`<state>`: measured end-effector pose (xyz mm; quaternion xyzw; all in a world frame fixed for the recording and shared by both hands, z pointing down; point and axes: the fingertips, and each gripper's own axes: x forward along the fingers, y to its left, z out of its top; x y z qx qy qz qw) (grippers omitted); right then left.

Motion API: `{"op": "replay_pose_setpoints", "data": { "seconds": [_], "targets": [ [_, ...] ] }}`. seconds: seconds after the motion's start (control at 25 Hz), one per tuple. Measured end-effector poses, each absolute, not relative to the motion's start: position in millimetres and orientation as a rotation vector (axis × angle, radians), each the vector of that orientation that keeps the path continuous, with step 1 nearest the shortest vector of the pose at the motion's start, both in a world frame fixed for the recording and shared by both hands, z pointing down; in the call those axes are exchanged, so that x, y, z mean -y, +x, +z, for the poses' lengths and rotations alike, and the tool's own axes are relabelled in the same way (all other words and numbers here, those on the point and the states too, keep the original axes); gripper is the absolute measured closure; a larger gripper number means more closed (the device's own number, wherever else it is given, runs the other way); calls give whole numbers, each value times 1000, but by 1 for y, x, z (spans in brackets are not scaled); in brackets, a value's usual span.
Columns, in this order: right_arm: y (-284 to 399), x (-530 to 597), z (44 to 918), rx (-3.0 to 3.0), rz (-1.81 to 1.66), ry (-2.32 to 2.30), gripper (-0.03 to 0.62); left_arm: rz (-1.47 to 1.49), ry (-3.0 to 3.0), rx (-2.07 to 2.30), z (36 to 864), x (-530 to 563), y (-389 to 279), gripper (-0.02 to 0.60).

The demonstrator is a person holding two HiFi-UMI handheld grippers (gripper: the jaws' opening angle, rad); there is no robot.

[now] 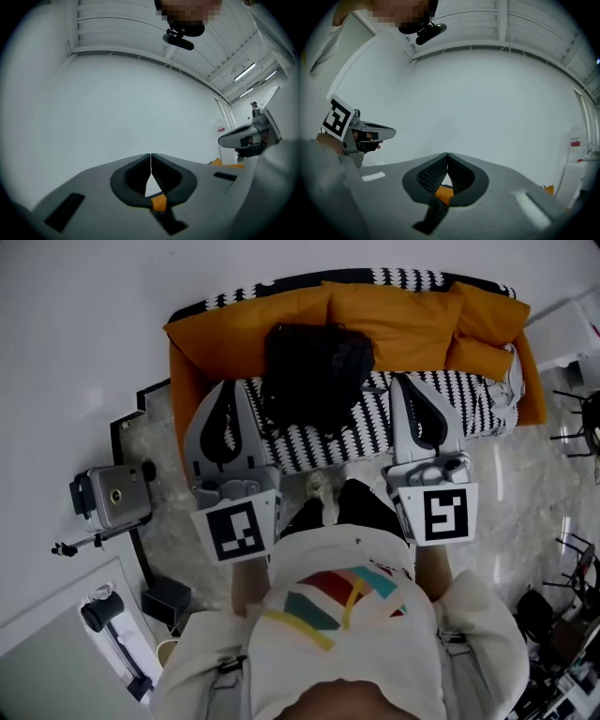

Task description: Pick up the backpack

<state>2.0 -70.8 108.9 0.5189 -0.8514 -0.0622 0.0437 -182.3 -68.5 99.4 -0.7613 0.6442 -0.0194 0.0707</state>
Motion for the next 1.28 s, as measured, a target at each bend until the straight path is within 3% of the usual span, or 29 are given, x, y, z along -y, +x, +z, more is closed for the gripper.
{"op": "replay_pose_setpoints", "data": {
  "seconds": [0.8,1.28],
  "targets": [
    [42,128,110,2729,-106,1553,589,19,-2242,-2013,95,118,-137,566],
    [45,245,199,2714,-71,1698,589,-144,-2217,-2009,205,226,-157,566]
  ]
}}
